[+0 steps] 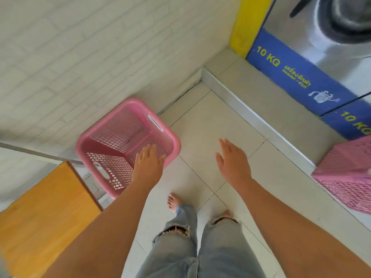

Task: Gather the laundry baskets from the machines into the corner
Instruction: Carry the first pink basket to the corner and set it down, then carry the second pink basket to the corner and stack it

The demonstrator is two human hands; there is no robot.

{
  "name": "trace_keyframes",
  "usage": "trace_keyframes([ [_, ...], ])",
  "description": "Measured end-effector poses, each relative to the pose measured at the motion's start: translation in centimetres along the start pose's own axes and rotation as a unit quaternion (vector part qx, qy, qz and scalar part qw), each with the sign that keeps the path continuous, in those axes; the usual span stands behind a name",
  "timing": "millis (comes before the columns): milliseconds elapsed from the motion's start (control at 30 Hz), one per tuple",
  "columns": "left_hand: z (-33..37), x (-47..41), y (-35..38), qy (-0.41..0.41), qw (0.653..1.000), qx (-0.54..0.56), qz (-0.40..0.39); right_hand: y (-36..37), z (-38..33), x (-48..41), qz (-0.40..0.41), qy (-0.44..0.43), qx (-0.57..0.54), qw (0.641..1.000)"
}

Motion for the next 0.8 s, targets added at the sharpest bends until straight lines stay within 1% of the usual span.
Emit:
trace_keyframes([
  [200, 10.7, 1.6, 0.8, 0.094, 0.995, -0.039, -0.007, -2.1, 9.3, 6.0, 0.028, 0.074, -0.063, 0.995],
  [267, 14.4, 2.4, 2.0, 0.122, 0.990, -0.063, -0.012, -3.1, 13.0, 8.6, 0.043, 0.105, -0.082, 0.990],
  [400, 23.2, 5.0, 4.6, 0.164, 0.984, -0.070, -0.027, -4.8, 21.1, 14.9, 0.071, 0.165, -0.100, 0.979],
  [500, 30.0, 7.4, 7.3, 0.190, 0.978, -0.064, -0.050, -5.4, 27.2, 20.2, 0.093, 0.218, -0.117, 0.964],
  [600, 36.9, 10.0, 9.5, 0.247, 0.965, -0.070, -0.060, -5.6, 32.6, 24.8, 0.106, 0.282, -0.136, 0.944],
  [800, 48.3, 12.1, 13.3, 0.329, 0.935, -0.104, -0.084, -6.5, 40.5, 30.3, 0.138, 0.373, -0.166, 0.902],
])
Point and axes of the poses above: each hand's wrist, its own x-axis away from the middle knuckle, its own y-axis out of the palm, z = x × y, the point moved 7 cm from there along -x, towards the middle knuckle, and after that the axes turned 1 degree about -z, right-handed, at the moved point
